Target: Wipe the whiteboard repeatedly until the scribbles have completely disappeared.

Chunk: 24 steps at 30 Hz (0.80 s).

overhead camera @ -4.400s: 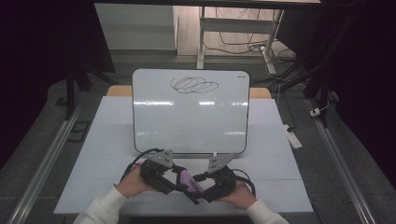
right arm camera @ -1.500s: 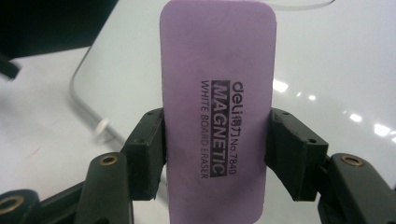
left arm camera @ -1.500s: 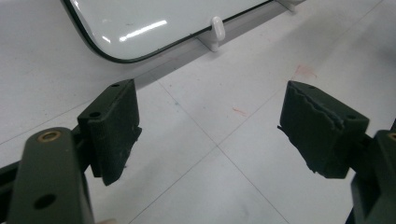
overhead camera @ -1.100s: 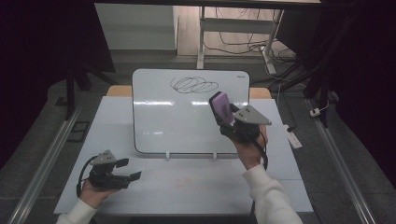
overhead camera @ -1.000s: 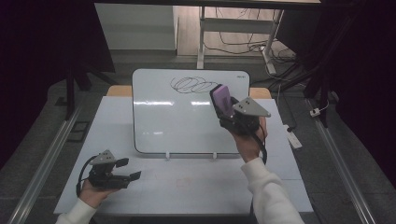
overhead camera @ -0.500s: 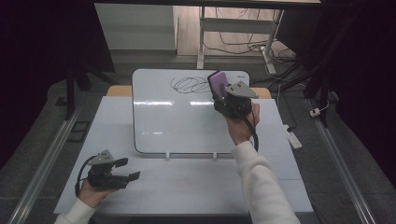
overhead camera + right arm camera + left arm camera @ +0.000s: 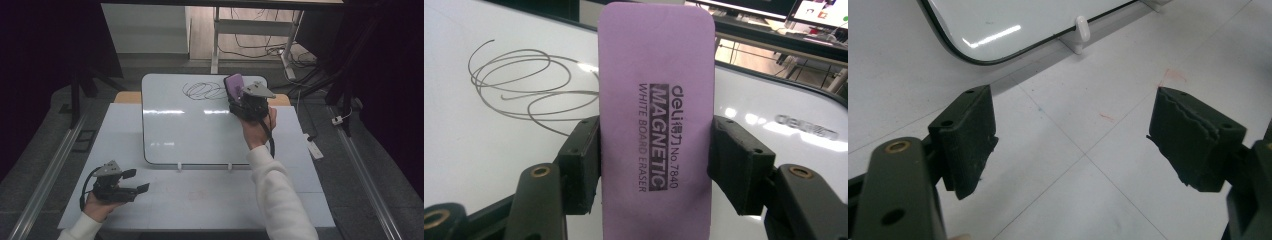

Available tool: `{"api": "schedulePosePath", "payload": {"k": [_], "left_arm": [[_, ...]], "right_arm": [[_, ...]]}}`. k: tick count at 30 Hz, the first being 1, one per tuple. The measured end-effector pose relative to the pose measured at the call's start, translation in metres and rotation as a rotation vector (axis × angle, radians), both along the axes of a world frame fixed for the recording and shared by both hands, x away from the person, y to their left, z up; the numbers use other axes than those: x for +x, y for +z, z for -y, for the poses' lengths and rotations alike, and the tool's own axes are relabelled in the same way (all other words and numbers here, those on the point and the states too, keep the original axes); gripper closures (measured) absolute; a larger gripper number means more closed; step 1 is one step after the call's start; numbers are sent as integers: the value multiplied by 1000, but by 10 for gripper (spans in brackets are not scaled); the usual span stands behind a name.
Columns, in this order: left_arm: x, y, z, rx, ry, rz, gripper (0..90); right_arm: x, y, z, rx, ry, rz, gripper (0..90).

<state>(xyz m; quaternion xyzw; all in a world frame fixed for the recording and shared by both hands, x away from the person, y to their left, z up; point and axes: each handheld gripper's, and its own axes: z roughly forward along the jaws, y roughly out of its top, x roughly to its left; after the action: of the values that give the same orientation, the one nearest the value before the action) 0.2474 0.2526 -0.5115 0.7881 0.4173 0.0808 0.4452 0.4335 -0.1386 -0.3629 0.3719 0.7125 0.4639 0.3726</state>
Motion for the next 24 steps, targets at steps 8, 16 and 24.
{"api": "schedulePosePath", "payload": {"k": [8, 16, 24], "left_arm": [[-1, 0, -2, 2, 8, 0, 200], [-2, 0, -3, 5, 7, 3, 201], [-2, 0, -2, 5, 10, 3, 201]], "right_arm": [[4, -3, -34, 9, 60, -50, 405], [3, -2, -38, -21, 64, -64, 405], [8, 6, 0, -14, -53, -64, 406]]}}
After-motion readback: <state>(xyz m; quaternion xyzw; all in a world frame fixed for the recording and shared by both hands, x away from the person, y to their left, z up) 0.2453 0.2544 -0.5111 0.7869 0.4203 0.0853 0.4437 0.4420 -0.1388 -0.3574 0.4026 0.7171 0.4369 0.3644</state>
